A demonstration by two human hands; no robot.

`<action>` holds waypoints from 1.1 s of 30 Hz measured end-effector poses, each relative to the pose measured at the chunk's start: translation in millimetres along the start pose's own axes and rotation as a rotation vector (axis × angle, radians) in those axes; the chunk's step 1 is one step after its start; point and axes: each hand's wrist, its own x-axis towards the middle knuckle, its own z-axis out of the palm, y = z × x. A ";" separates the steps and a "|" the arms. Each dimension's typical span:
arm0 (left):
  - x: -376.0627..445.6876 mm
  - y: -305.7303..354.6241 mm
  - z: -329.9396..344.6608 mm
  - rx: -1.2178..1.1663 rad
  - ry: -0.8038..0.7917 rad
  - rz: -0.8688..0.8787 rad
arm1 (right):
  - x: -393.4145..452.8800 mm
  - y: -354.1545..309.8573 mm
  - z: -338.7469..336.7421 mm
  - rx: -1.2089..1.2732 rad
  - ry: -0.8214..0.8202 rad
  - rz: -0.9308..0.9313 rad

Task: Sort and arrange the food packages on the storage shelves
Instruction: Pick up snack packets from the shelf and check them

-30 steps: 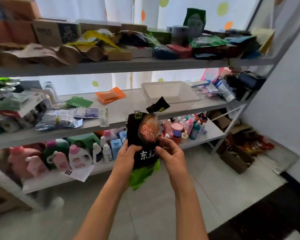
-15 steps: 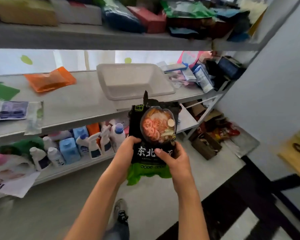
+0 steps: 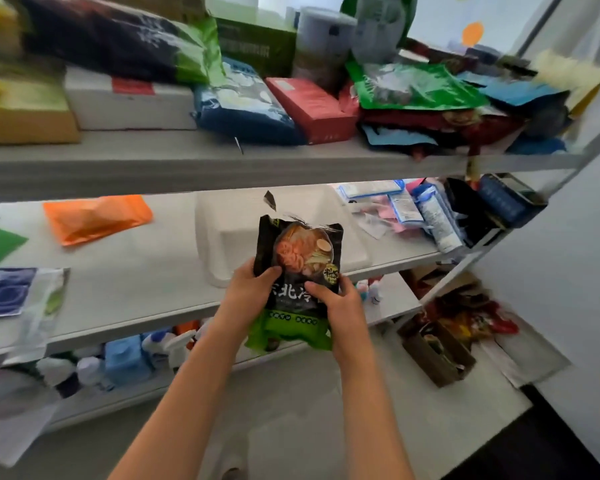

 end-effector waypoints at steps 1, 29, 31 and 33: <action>9.4 0.8 -7.0 0.049 0.030 0.003 | 11.0 0.9 5.1 -0.010 -0.005 0.010; 108.9 -33.1 -48.4 0.963 0.348 0.048 | 216.0 39.7 135.4 -1.163 -0.277 0.127; 110.0 -32.7 -46.7 0.991 0.349 0.049 | 219.1 39.9 135.6 -1.224 -0.302 0.116; 109.9 -31.8 -47.8 1.030 0.343 0.052 | 218.0 39.8 136.2 -1.301 -0.319 0.081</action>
